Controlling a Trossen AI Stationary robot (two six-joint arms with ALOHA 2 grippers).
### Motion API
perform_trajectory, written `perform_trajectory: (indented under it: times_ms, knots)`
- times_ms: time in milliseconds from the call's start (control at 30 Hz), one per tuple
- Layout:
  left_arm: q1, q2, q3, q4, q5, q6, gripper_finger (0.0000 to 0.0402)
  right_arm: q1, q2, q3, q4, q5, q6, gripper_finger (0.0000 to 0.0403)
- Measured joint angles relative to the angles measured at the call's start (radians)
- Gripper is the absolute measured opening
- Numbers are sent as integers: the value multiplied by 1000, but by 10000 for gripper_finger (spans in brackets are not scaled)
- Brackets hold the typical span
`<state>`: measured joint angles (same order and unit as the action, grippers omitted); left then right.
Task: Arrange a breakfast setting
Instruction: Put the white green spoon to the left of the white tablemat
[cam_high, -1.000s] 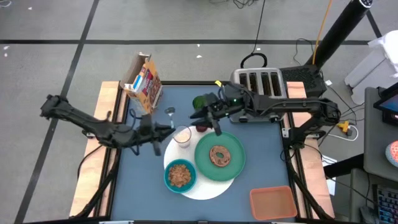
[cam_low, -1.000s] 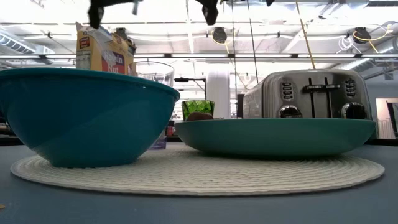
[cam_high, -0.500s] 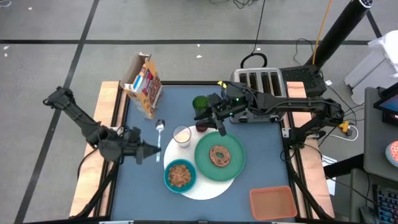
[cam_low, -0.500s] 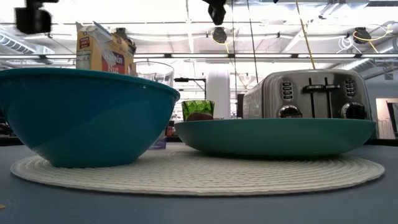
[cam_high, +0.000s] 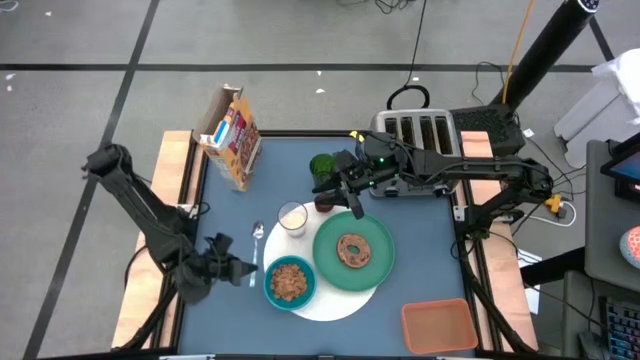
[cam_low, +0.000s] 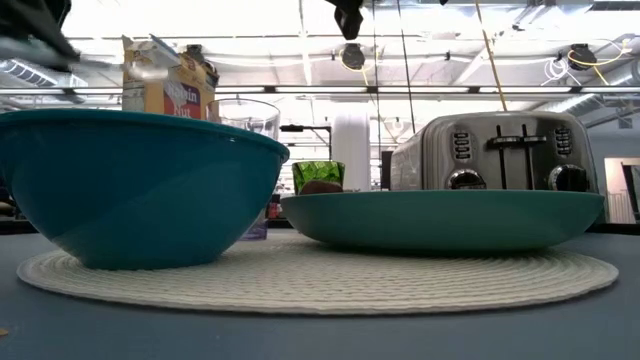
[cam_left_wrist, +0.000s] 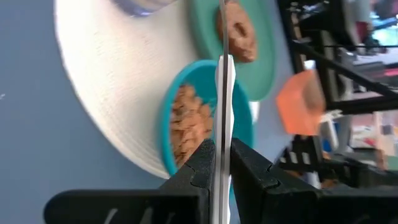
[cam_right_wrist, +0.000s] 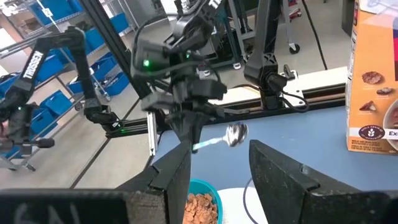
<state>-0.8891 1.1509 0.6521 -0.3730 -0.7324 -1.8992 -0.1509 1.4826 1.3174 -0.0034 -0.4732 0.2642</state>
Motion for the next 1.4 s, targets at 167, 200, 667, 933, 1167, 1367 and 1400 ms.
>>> perform_trajectory:
  times_ms: [167, 200, 667, 933, 1167, 1367, 1400]
  knots:
    - [-4, 115, 0, -1, 5, -96, 36, 0, 0, 0, 0, 0, 0, 155]
    - [-4, 137, 0, -1, 15, -111, 36, 0, 0, 0, 0, 0, 0, 155]
    - [-4, 309, -76, 144, 157, -279, 36, 1, 0, 0, -1, 0, 0, 155]
    - [-4, 309, -219, 374, 161, -358, 36, 1, 0, 0, -1, 0, 0, 155]
    - [-1, 305, -256, 419, 217, -399, 36, 1, 0, 0, -1, 0, 0, 155]
    - [13, 306, -259, 429, 230, -394, 39, 1, 0, 0, -1, 0, 0, 155]
    - [16, 306, -259, 430, 233, -391, 42, 1, 0, 0, -1, 0, 0, 155]
